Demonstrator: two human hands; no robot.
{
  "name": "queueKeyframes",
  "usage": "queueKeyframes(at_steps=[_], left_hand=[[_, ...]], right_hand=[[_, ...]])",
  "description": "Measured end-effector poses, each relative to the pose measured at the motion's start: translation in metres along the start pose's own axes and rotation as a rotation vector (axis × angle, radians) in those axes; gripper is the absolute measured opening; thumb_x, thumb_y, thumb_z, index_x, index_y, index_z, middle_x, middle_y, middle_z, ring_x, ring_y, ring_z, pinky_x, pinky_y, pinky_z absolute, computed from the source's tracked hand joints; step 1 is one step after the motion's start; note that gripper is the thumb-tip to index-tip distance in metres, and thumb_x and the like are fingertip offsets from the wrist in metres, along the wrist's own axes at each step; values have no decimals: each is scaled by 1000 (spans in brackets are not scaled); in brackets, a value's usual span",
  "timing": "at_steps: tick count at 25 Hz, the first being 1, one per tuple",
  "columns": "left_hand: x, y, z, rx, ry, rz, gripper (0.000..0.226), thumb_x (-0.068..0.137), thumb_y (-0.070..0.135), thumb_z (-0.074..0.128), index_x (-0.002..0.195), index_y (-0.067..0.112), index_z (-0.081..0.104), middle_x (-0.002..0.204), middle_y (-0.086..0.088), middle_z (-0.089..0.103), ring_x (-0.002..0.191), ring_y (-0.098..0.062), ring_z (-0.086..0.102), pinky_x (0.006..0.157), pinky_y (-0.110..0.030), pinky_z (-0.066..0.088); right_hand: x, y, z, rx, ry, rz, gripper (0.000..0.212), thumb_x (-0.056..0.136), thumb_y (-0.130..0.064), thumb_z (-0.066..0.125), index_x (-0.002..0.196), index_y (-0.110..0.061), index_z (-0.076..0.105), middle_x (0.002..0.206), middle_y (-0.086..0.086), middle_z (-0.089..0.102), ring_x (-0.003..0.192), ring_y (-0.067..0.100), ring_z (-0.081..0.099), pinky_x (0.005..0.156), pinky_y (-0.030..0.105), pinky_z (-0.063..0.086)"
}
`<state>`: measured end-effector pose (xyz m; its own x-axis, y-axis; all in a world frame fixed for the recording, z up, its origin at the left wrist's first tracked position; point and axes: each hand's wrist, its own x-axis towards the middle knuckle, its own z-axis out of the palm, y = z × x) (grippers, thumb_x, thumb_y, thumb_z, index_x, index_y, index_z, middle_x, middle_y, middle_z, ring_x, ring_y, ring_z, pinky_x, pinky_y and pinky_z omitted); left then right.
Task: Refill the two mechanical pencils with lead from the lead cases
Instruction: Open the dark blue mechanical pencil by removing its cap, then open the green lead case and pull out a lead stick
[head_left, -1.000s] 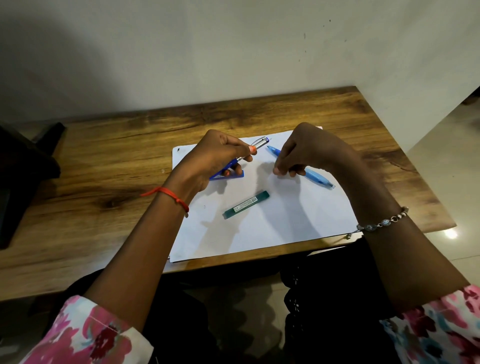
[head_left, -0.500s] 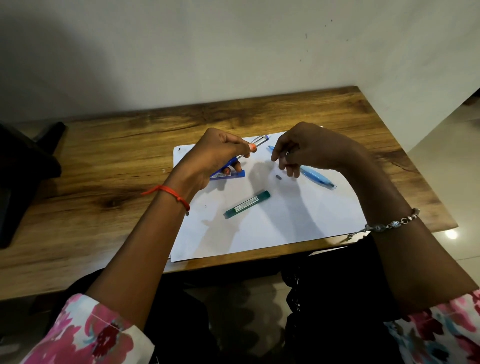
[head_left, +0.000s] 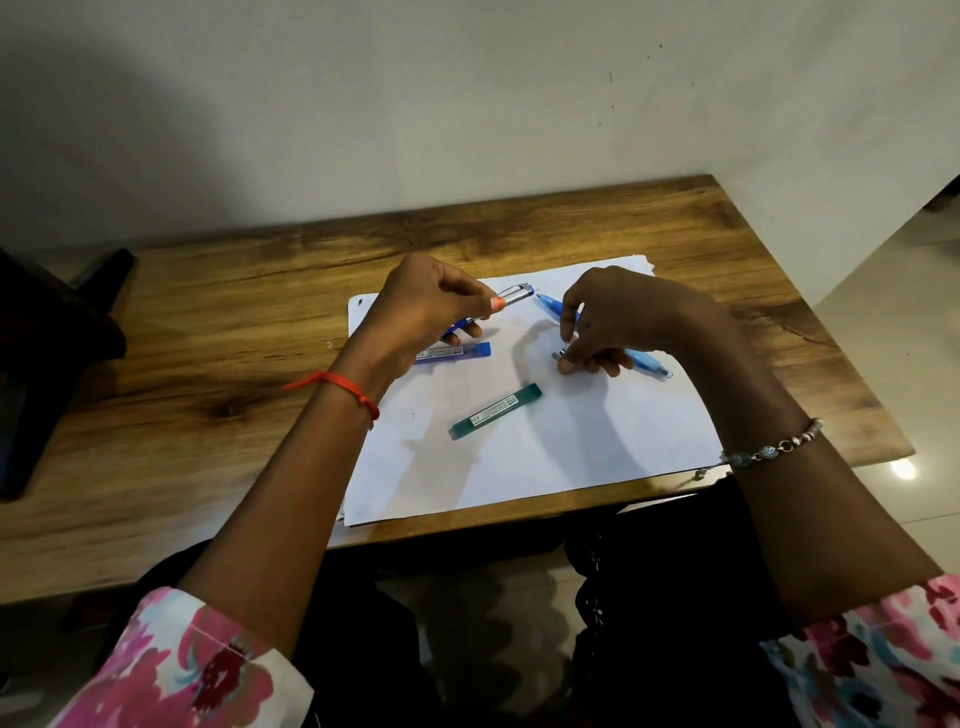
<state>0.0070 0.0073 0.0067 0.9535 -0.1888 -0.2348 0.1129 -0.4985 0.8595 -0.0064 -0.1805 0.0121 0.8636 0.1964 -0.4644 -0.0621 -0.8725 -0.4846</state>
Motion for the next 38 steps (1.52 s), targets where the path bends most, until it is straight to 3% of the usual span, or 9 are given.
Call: queueKeyframes(at_steps=[5,10,14,19,23,26,30,33,38], left_hand=[[12,-10,-1,271,94,209,15,76,11,71,90,4,73,88,-11,72,75,-10,59,62,-7,39],[25,-24,5,366,117,213,13,74,17,73,85,11,75,88,-10,72,94,-28,59,82,-39,50],[28,-26,7,428,120,220,19,74,20,73,91,11,75,94,-10,67,96,-28,55,78,-37,46],[28,-26,8,426,136,196,28,74,25,74,98,12,72,99,-9,67,97,-26,56,76,-33,43],[25,-20,9,401,146,240,32,73,30,73,100,14,71,96,-4,65,97,-23,54,77,-33,44],[20,-13,7,343,170,307,30,73,28,74,98,12,71,93,-3,65,87,-17,53,68,-23,41],[9,-4,9,240,130,352,22,74,20,74,92,7,72,83,-6,67,66,-4,54,57,-5,36],[2,-1,8,108,16,248,18,77,13,71,94,6,72,79,-5,70,66,-2,59,61,-11,45],[-12,6,-9,-425,-390,-135,19,87,11,55,94,-1,67,78,-7,75,75,-17,72,69,-24,59]], right_hand=[[-2,-1,-3,38,15,-17,23,75,-11,75,85,8,65,55,7,65,34,9,52,39,17,45],[-2,2,-5,39,46,-35,22,76,-15,75,81,5,66,64,13,69,43,16,55,50,24,48],[-2,3,-6,30,69,-45,22,75,-19,74,79,3,69,61,9,69,51,19,58,51,23,47],[-4,4,-7,59,97,-109,20,75,-18,75,73,0,68,43,-3,61,34,10,47,44,17,41],[-10,-1,-8,114,32,-230,12,71,-14,78,80,-8,72,47,-3,63,36,9,47,41,17,39],[-6,-13,0,12,-133,-287,16,70,-15,79,84,-17,72,54,1,65,37,8,47,44,16,41],[0,-22,12,-98,-162,-280,17,70,-13,79,86,-17,73,51,-9,57,38,2,50,44,11,42],[-3,-17,5,-27,-82,-357,17,70,-10,78,84,-20,74,60,-3,64,45,6,52,50,19,45],[-12,-5,-14,369,171,-443,23,70,3,75,89,-10,73,80,8,73,66,20,65,62,30,54]])
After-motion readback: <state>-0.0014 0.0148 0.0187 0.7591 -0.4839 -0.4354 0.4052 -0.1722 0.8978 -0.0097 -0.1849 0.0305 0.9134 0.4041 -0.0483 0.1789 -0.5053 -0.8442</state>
